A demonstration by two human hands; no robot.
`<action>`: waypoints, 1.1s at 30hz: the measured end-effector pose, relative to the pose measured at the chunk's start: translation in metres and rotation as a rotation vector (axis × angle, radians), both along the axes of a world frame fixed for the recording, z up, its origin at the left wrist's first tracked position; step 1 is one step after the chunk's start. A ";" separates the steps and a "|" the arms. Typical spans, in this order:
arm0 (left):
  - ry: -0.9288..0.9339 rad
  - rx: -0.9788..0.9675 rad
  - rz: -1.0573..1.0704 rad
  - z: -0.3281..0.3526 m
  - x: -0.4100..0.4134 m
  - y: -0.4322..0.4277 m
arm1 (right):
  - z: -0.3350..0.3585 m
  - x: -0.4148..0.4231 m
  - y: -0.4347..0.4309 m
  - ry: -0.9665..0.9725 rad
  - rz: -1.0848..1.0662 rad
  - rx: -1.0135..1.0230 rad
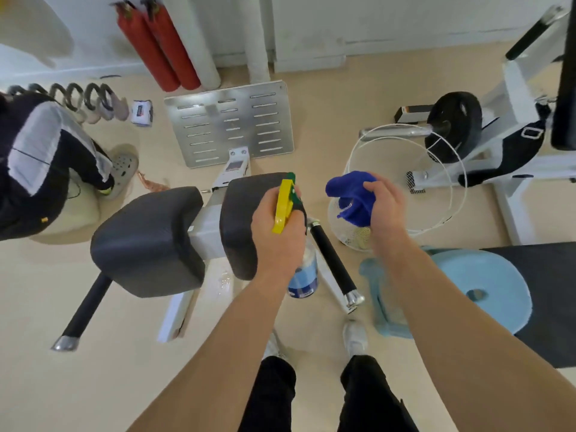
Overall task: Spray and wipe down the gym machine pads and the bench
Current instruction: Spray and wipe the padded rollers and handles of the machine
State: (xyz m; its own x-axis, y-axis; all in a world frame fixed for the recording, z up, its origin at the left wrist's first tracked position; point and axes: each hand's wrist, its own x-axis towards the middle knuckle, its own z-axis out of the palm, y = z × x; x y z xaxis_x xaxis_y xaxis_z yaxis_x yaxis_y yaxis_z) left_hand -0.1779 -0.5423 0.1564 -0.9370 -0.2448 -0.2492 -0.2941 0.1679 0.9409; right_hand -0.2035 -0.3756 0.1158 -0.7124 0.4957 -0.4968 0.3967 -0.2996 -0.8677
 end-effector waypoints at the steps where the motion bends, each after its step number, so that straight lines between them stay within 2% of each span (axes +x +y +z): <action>1: -0.017 0.008 0.037 -0.007 0.005 0.010 | -0.002 0.000 0.008 0.007 0.011 -0.001; 7: -0.010 -0.030 0.394 -0.037 0.022 0.098 | -0.022 -0.007 0.062 0.035 0.079 0.002; 10: 0.017 0.006 0.502 -0.051 0.021 0.144 | -0.032 -0.014 0.089 0.046 0.125 0.022; 15: -0.142 0.160 0.808 -0.091 0.002 0.195 | -0.050 -0.029 0.117 0.070 0.224 0.052; 22: -0.206 0.231 0.997 -0.142 -0.026 0.218 | -0.088 -0.044 0.122 0.134 0.460 0.081; 33: -0.173 0.107 1.008 -0.176 -0.033 0.205 | -0.103 -0.052 0.126 0.208 0.502 0.046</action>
State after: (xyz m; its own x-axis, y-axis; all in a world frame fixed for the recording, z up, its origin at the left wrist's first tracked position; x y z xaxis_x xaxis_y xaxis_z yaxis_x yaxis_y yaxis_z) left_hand -0.2108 -0.3374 -0.0194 -0.2578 -0.8662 -0.4282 -0.3845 -0.3146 0.8679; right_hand -0.2559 -0.2500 0.0124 -0.9481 0.0873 -0.3056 0.2995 -0.0769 -0.9510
